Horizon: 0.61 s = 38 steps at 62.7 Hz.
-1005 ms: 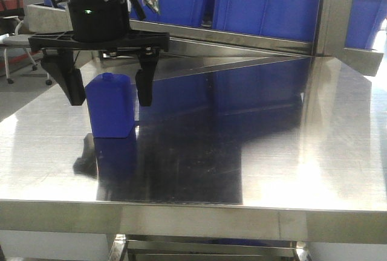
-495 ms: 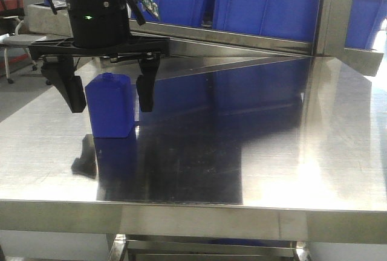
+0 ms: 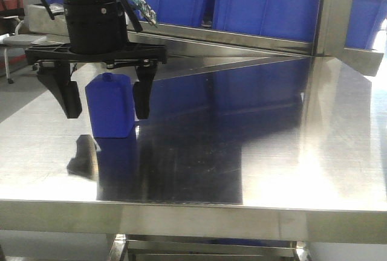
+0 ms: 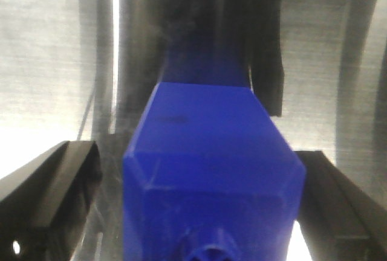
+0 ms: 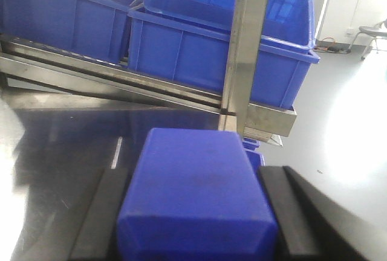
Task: Pick and sort blue part to right shelf
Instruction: 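Lower the open left gripper around the remaining blue bottle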
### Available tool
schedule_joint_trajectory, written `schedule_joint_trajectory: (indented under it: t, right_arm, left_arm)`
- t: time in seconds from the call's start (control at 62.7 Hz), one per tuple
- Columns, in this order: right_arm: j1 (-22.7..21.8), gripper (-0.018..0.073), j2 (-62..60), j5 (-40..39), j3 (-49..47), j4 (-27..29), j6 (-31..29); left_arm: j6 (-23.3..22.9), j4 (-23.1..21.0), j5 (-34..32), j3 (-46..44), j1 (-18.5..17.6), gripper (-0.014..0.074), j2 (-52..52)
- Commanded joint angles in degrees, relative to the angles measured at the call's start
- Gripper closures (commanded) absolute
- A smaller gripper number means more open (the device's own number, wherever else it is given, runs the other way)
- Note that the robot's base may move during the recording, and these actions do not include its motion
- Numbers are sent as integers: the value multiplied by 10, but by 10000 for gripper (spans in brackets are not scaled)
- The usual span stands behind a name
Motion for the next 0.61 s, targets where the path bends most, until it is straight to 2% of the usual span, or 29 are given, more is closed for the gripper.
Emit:
schedule_joint_trajectory:
  t: [0.0,0.207,0.431,0.59]
  right_arm:
    - [-5,134,5,-52,-17,-2,-4]
    - [-5,134,5,-52,-17,-2,-4]
    - [-5,134,5,-52,-17,-2,-4]
    - [-5,134,5,-52,-17,-2,-4]
  left_arm:
    - [1,-1,25,-12,0,-43,-33]
    - [1,-1,25,-12,0,-29,-33]
    - [1,-1,25,-12,0,132,-33]
    - [1,-1,25,-12,0,212,-35]
